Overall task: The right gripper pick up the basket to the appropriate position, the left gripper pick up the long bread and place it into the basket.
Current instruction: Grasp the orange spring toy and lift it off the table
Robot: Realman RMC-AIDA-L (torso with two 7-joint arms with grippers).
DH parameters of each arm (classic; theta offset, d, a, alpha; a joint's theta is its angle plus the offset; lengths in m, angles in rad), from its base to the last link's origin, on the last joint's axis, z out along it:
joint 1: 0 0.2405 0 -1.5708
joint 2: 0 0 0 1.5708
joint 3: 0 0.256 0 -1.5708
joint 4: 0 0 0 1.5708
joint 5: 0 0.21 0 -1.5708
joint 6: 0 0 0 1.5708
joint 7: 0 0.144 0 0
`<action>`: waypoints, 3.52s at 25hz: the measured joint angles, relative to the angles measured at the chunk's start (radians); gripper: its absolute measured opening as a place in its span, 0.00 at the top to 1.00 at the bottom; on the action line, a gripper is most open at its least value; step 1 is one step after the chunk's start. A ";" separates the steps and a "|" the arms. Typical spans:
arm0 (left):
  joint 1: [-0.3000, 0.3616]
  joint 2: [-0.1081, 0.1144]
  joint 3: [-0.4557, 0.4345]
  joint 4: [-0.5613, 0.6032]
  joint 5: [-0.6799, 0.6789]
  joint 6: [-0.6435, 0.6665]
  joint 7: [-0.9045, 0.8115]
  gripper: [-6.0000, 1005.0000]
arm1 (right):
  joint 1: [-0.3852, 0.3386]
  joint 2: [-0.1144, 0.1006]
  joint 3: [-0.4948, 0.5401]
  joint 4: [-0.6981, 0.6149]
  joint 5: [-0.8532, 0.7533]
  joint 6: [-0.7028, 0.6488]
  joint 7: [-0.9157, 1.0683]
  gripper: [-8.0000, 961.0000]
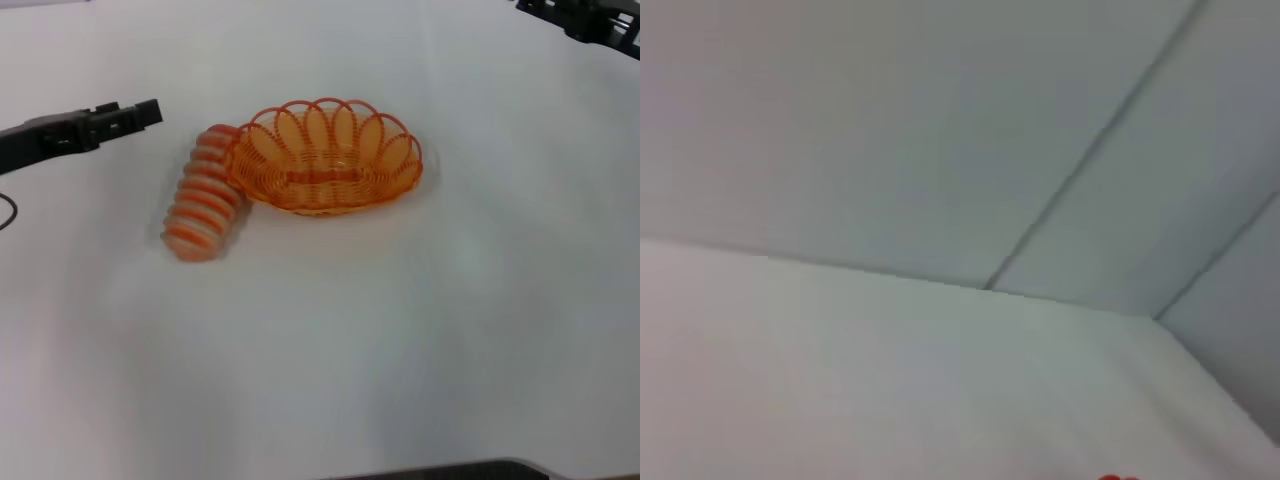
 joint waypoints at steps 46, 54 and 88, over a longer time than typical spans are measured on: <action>-0.235 -0.009 0.358 0.276 0.593 0.137 -0.578 0.19 | -0.074 -0.025 0.049 0.126 -0.442 -0.112 -0.442 0.15; -0.212 -0.033 0.391 0.323 0.617 0.118 -0.564 0.19 | -0.071 -0.030 0.054 0.123 -0.454 -0.114 -0.436 0.15; -0.225 -0.037 0.608 0.313 0.640 0.028 -0.705 0.20 | -0.056 -0.029 0.061 0.120 -0.451 -0.105 -0.418 0.16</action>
